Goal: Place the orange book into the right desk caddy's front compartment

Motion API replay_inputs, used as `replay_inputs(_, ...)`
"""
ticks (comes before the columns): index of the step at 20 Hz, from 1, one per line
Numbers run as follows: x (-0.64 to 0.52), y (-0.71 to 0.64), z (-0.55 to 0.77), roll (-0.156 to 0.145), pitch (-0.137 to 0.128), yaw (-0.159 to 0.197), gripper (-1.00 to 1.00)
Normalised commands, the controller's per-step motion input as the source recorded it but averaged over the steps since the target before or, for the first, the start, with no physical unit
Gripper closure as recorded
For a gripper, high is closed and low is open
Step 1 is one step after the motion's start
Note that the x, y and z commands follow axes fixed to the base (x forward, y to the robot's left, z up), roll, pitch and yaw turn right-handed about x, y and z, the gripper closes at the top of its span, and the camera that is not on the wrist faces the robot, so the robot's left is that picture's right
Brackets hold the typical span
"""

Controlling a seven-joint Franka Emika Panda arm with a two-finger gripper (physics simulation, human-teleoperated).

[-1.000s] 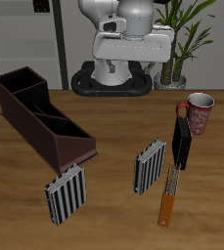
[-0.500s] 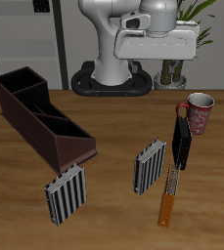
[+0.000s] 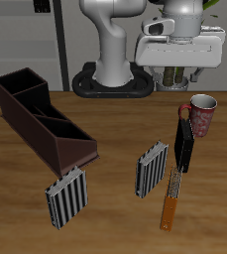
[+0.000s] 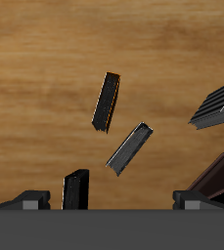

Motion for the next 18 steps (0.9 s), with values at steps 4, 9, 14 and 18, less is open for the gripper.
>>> replay_inputs(4, 0.28, 0.25, -0.03, -0.003, -0.027, -0.004, -1.0)
replay_inputs(9, 0.23, 0.05, -0.03, 0.001, -0.015, 0.003, -1.0)
replay_inputs(14, 0.34, -0.03, -0.03, -0.004, -0.003, -0.015, -1.0)
replay_inputs(18, 0.24, 0.06, -0.02, 0.029, -0.021, -0.016, -1.0)
